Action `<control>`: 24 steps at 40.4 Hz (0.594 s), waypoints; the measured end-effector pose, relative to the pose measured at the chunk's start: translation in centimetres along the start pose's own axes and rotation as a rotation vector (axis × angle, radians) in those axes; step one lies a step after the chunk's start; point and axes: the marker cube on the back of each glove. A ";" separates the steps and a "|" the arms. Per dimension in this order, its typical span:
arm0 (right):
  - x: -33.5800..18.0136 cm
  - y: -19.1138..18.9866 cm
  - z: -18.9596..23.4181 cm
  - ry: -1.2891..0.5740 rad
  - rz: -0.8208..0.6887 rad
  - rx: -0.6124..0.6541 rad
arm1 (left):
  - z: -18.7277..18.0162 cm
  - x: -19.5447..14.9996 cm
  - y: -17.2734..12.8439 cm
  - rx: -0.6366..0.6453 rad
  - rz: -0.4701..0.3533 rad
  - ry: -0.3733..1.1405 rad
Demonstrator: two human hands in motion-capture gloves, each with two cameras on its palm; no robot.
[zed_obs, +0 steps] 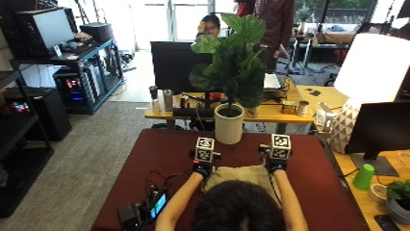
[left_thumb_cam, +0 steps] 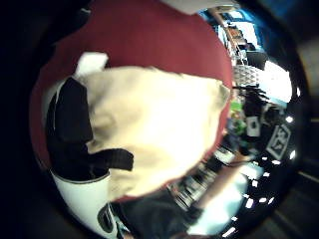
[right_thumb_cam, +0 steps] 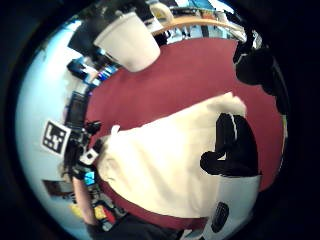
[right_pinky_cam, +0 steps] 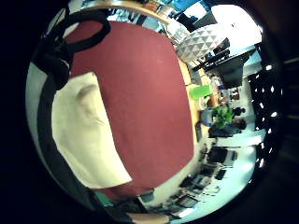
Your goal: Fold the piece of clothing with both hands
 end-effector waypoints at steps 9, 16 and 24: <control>4.8 3.9 0.3 0.040 0.076 -0.318 | 0.8 6.1 3.5 0.118 0.209 -0.081; 6.3 8.1 3.0 0.086 0.251 -0.587 | 4.4 7.4 4.7 -0.033 0.233 -0.103; 6.4 11.4 8.4 -0.003 0.366 -0.649 | 9.6 5.8 4.1 -0.044 0.165 -0.146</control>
